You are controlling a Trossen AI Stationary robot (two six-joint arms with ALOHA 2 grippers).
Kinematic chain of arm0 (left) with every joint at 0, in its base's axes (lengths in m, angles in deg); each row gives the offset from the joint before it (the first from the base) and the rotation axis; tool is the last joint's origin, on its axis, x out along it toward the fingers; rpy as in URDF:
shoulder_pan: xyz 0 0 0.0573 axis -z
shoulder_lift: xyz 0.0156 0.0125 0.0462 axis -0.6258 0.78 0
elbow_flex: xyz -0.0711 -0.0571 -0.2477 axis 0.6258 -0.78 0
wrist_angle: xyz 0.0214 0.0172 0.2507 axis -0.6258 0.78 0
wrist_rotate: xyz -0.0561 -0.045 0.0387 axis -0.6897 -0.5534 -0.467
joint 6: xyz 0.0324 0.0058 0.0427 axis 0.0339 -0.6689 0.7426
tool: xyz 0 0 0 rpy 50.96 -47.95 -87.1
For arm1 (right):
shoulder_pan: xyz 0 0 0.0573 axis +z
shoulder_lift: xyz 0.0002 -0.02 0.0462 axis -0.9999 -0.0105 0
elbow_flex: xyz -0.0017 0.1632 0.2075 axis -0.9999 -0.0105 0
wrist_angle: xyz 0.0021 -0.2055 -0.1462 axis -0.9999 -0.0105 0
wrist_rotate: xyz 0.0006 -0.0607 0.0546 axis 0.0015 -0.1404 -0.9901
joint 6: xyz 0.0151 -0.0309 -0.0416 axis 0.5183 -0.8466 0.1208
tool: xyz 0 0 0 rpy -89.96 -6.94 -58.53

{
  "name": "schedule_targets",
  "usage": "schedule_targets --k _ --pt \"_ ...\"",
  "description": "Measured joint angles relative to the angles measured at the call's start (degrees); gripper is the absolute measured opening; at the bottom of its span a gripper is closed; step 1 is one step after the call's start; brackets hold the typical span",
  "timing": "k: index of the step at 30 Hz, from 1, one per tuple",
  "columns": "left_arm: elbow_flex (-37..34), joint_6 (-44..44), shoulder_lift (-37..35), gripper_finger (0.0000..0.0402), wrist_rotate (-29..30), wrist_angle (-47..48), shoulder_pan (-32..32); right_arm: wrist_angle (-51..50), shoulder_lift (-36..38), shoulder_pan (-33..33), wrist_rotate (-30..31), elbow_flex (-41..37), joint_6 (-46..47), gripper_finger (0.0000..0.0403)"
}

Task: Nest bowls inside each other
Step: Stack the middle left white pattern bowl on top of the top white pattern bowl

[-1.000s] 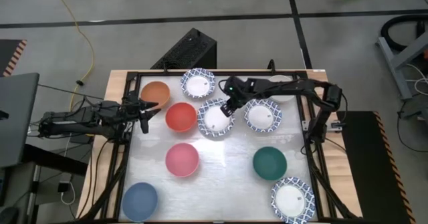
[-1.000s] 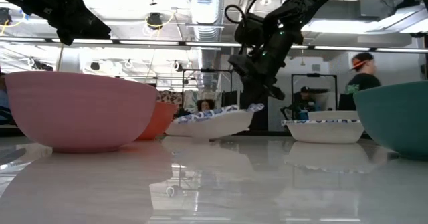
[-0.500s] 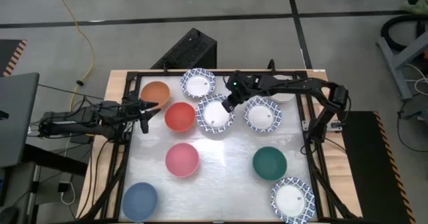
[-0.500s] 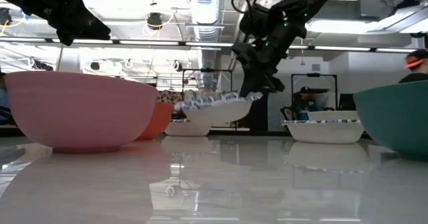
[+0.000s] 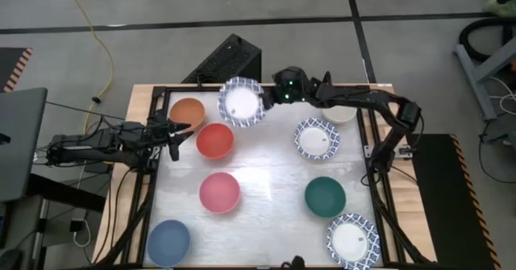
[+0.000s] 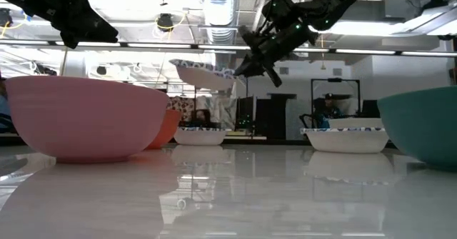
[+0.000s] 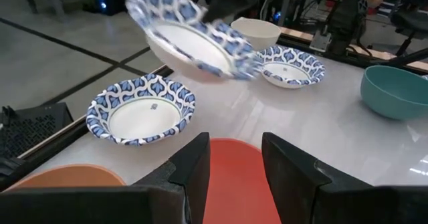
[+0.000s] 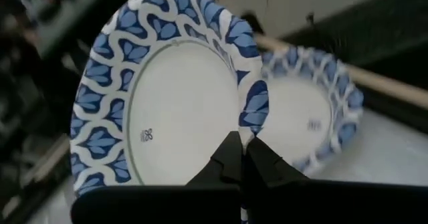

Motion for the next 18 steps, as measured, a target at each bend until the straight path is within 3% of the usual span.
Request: schedule_targets --k 7,18 --pt "0.00 0.00 0.00 0.0126 0.02 0.01 -0.01 14.72 -5.99 -2.59 0.07 0.26 6.57 0.0011" --pt "0.00 -0.73 0.00 0.0126 0.02 0.90 -0.01 13.41 -16.79 -4.38 0.18 6.13 10.84 0.0011"
